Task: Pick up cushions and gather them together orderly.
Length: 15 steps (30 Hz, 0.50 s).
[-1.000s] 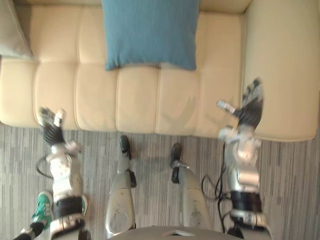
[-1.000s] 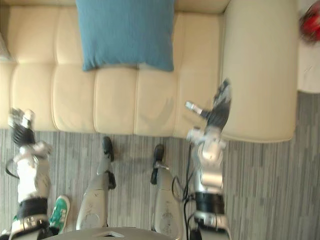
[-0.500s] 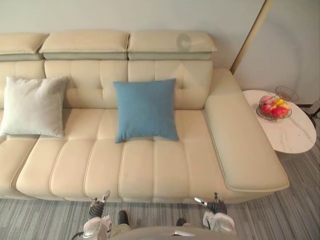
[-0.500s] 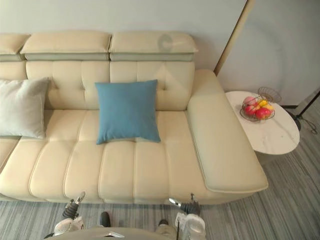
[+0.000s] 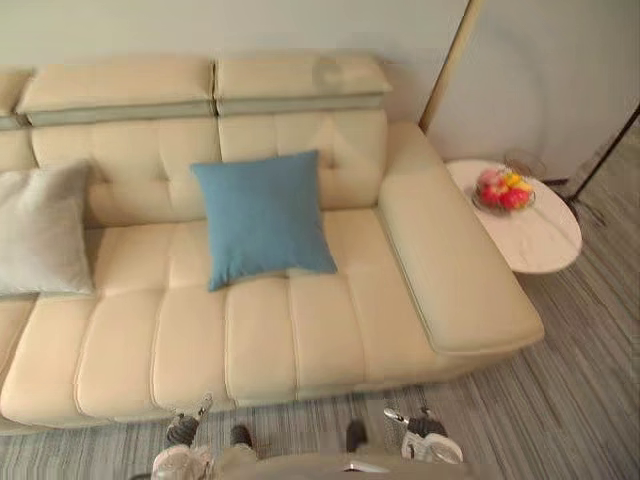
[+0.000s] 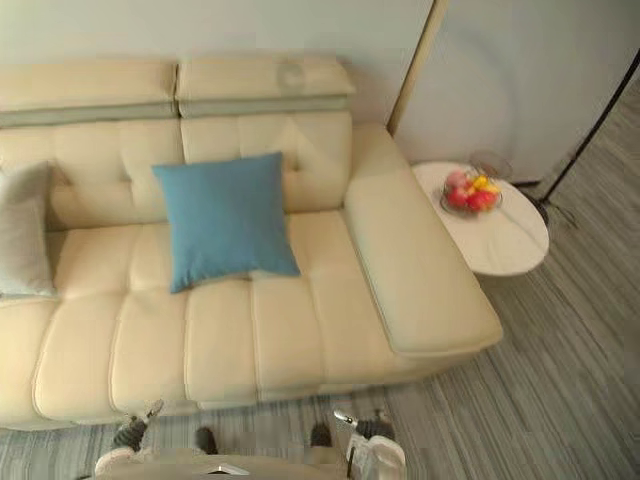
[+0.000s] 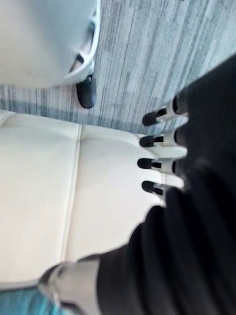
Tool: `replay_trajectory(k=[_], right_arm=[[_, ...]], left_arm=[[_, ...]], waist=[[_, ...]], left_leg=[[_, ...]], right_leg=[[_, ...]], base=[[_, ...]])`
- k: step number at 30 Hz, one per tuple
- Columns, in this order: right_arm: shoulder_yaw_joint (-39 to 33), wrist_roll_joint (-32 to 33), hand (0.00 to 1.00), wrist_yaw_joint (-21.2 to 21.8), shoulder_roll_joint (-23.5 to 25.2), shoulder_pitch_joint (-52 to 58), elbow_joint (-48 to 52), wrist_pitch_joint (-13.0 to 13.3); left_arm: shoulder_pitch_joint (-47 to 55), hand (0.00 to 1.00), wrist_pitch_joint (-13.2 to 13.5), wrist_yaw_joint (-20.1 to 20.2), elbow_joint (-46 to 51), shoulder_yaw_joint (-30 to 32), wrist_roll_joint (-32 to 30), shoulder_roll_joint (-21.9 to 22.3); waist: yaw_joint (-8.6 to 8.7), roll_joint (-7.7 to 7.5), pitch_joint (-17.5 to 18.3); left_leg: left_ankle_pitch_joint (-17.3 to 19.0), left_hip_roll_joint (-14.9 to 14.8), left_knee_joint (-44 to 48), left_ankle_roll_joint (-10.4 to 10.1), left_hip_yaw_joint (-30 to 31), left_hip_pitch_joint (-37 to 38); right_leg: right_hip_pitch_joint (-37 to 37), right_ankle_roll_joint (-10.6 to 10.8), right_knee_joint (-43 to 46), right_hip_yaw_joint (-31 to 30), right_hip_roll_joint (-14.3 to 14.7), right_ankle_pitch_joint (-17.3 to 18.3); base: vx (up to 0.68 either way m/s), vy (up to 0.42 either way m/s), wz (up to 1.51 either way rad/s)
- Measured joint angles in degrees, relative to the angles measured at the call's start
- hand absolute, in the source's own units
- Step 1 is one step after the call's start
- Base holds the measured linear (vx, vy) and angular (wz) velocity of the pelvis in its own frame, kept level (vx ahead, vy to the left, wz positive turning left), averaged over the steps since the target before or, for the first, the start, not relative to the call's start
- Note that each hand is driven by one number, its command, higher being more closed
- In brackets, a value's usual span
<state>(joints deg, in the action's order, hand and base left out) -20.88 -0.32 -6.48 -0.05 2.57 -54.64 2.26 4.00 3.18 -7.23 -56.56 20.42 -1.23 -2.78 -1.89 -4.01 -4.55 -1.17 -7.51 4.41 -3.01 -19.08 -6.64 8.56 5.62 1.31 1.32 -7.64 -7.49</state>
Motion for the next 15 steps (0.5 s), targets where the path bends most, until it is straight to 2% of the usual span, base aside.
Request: replay_trajectory(k=[1, 2, 3, 4, 5, 7, 8, 9, 10, 11, 12, 13, 15], right_arm=[[-0.02, 0.02, 0.00, -0.04, 0.05, -0.78, 0.16, 0.01], [0.30, 0.06, 0.00, -0.05, 0.37, -0.63, 0.21, -0.04], [0.38, 0.06, 0.00, -0.09, 0.66, 0.46, 0.05, -0.06], [0.04, 0.49, 0.00, -0.32, 1.34, 1.44, 0.14, -0.01], [0.13, 0.45, 0.00, -0.44, 1.36, 1.53, 0.15, -0.05], [1.39, 0.41, 0.00, -1.02, 1.99, 0.97, 0.23, -0.01], [1.83, 0.44, 0.00, -1.42, 2.20, -0.11, 0.64, 0.03], [1.88, 0.47, 0.00, -1.90, 2.19, -1.47, 2.22, 0.12], [1.93, 0.48, 0.00, -2.12, 1.86, -1.86, 2.62, 0.32], [2.07, 0.51, 0.00, -2.66, 1.13, -1.77, 4.00, 0.45], [2.12, 0.58, 0.00, -3.03, 1.11, -0.90, 4.22, 0.05], [2.19, 0.58, 0.00, -3.83, 1.04, 1.19, 4.22, -0.22], [2.49, 0.72, 0.00, -4.25, 1.00, 1.10, 4.46, -0.20]], left_arm=[[0.01, 0.00, -0.09, -0.11, 0.09, 0.73, 0.14, 0.65], [-0.63, 0.00, -0.12, -0.23, 0.85, 1.32, 0.91, 0.59], [-0.64, 0.00, -0.10, -0.25, 1.95, 1.31, 1.13, 0.59], [-0.52, 0.00, -0.09, -0.43, 3.02, 1.83, 1.21, 0.56], [-0.46, 0.00, -0.09, -0.82, 3.28, 2.04, 1.48, 0.56], [-0.07, 0.00, -0.13, -2.46, 4.18, 2.13, 3.53, 0.71], [-0.34, 0.00, -0.11, -2.94, 4.31, 2.16, 4.10, 0.95], [-0.89, 0.00, -0.12, -3.63, 4.29, 1.99, 5.43, 1.77], [-1.11, 0.00, -0.17, -3.81, 4.03, 1.93, 5.72, 2.48], [-0.79, 0.00, -0.37, -3.99, 3.99, 1.54, 6.14, 4.27], [-0.44, 0.00, -0.29, -3.99, 4.11, 0.94, 6.47, 5.76], [0.03, 0.00, -0.20, -4.09, 4.26, 0.68, 6.72, 6.49], [0.28, 0.00, -0.18, -4.08, 4.29, -0.11, 6.67, 6.38]], waist=[[-0.79, 1.73, -0.90], [-0.12, 2.18, -1.33], [-0.04, 1.94, -1.23], [-0.32, 1.12, -0.95], [-0.44, 0.91, -1.00], [-2.27, -0.03, -0.39], [-3.34, -0.28, -0.20], [-4.47, 0.15, -0.15], [-4.47, 1.47, -0.49], [-3.86, 4.40, -1.30], [-3.50, 5.57, -2.01], [-3.37, 5.82, -1.89], [-3.22, 5.30, -1.73]], left_leg=[[0.02, -2.67, 0.82, 0.41, 0.13, -1.96], [-0.26, -3.83, 1.94, 0.66, 0.87, -3.39], [-0.53, -3.85, 2.54, 0.79, 2.27, -3.96], [-1.40, -3.44, 3.27, 0.80, 3.94, -4.47], [-1.94, -3.25, 3.89, 0.30, 4.85, -4.88], [-3.06, -3.29, 7.36, -0.10, 6.42, -8.88], [-4.21, -3.55, 8.13, -0.31, 6.49, -11.19], [-6.82, -4.49, 6.80, -1.40, 6.63, -13.64], [-7.58, -5.25, 5.75, -1.64, 7.09, -14.07], [-8.54, -6.79, 3.20, -1.47, 7.99, -13.71], [-8.51, -7.17, 0.58, -1.49, 7.61, -12.03], [-7.13, -7.37, -1.83, -1.36, 6.30, -10.39], [-3.79, -8.01, -0.95, -2.79, 2.68, -10.37]], right_leg=[[1.00, -0.85, 1.38, 0.52, 1.01, 0.16], [4.57, -2.82, 16.16, 3.36, 1.36, 8.24], [5.37, -2.60, 25.84, 4.15, 0.48, 12.50], [4.06, -0.71, 35.12, 4.23, -1.02, 15.75], [2.58, -0.12, 37.49, 4.23, -1.60, 16.44], [-3.76, 1.89, 33.96, 4.33, -2.47, 20.48], [-5.59, 2.62, 27.85, 6.02, -1.74, 24.24], [-6.88, 2.16, 20.42, 9.36, -0.41, 27.97], [-7.02, 1.71, 18.85, 9.77, 0.39, 28.21], [-7.68, 0.70, 17.97, 11.81, 2.68, 26.71], [-8.73, 0.30, 18.24, 13.17, 3.42, 26.49], [-9.44, -0.03, 18.72, 14.69, 3.59, 26.48], [-8.89, -1.86, 18.80, 16.18, 2.33, 25.46]], base=[[-0.25, -0.006, -0.42], [-0.18, -0.029, 0.03], [-0.08, -0.045, 0.63], [-0.04, -0.068, 0.72], [-0.11, -0.145, 0.80], [-0.19, -0.190, 0.40], [-0.37, -0.319, -0.05], [-0.33, -0.277, -0.10], [-0.39, -0.238, 0.11], [-0.30, -0.126, 0.49], [-0.41, -0.180, 0.82], [-0.28, -0.132, 0.71], [-0.19, -0.034, 0.27]])
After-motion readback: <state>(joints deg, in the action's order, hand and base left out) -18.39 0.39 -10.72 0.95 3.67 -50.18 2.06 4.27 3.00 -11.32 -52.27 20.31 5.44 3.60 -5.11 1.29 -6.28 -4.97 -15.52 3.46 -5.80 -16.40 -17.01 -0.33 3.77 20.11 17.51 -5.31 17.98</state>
